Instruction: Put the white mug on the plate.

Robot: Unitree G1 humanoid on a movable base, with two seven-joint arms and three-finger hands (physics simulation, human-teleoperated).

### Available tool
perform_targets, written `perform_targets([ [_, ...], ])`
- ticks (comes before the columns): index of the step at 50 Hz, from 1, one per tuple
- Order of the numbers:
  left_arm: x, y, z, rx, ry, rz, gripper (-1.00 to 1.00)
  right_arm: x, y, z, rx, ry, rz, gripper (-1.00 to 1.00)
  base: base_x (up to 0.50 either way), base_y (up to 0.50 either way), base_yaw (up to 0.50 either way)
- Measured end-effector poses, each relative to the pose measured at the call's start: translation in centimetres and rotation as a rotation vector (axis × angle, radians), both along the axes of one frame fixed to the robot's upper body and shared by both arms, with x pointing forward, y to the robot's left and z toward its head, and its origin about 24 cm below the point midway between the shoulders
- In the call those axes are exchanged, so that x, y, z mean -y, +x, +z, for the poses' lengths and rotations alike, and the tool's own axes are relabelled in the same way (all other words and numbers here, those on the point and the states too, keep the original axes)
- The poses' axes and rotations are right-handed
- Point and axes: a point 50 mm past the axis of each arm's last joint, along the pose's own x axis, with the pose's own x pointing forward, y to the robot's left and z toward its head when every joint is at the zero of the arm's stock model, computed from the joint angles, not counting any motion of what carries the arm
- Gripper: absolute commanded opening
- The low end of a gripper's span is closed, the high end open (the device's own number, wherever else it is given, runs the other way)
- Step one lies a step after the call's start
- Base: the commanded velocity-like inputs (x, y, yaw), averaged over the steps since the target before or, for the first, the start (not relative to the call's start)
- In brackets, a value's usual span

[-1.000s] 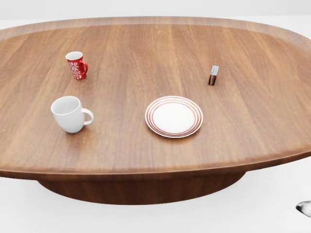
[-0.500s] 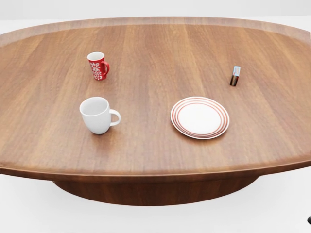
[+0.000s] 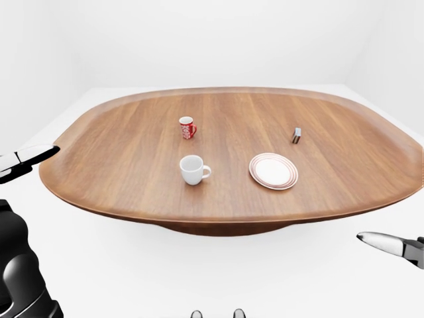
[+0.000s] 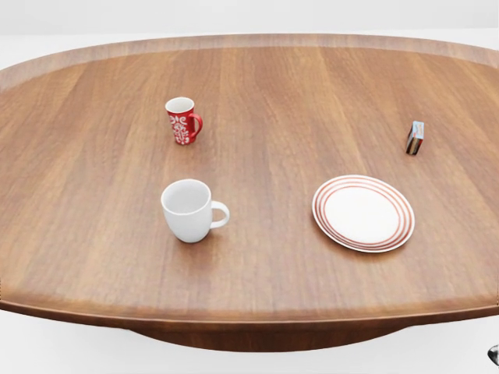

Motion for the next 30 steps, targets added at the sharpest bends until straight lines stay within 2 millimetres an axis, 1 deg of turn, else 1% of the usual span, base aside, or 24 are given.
perform_targets([
  [30,0.03,0.1,-0.09,-0.004,-0.002,-0.003,1.0,0.12,-0.15,-0.09,0.002,0.007,-0.004,1.0,0.49,0.0,0.0],
])
